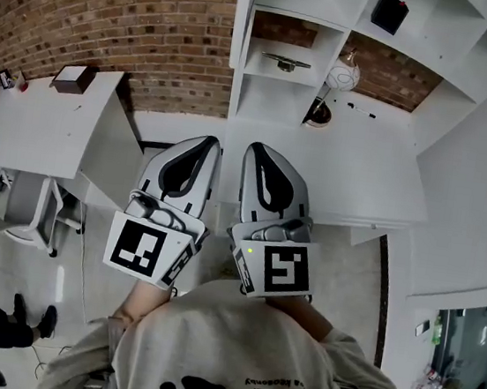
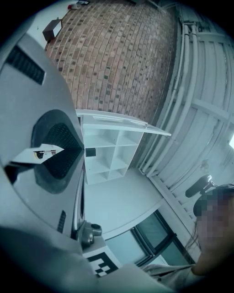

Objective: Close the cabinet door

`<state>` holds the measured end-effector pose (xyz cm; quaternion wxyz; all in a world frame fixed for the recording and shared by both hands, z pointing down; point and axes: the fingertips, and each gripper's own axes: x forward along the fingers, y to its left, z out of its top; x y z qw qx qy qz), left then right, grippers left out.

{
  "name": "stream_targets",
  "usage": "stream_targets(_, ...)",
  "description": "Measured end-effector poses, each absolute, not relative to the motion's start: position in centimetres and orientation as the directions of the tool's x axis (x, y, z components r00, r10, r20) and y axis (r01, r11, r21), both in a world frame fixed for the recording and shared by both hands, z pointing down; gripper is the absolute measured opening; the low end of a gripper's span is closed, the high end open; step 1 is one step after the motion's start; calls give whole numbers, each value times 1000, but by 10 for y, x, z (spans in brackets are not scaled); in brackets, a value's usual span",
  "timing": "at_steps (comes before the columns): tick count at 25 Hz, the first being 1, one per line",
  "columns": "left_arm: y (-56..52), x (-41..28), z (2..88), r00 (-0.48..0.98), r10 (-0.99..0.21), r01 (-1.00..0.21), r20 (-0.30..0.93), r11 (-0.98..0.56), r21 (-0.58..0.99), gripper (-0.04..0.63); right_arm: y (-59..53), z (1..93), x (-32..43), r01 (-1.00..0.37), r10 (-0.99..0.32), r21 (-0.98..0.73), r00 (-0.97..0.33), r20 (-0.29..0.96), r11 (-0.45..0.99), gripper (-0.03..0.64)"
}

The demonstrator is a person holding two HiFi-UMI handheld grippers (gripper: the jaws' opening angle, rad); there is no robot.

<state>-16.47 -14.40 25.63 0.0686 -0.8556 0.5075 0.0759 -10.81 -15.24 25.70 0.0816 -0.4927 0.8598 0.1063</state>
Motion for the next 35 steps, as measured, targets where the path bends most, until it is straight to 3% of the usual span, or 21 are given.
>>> stream_targets(18,-206,-169,268,362,-904,-931,-227,-364,-37,8,-219,271,-115,-791,-752,122,-608,-254,599,20)
stream_targets(35,-244,-178,233,435,-869,-898,-237,-438,-43,8,-249,230,-127,-799,-754,171,-601,-267,576,20)
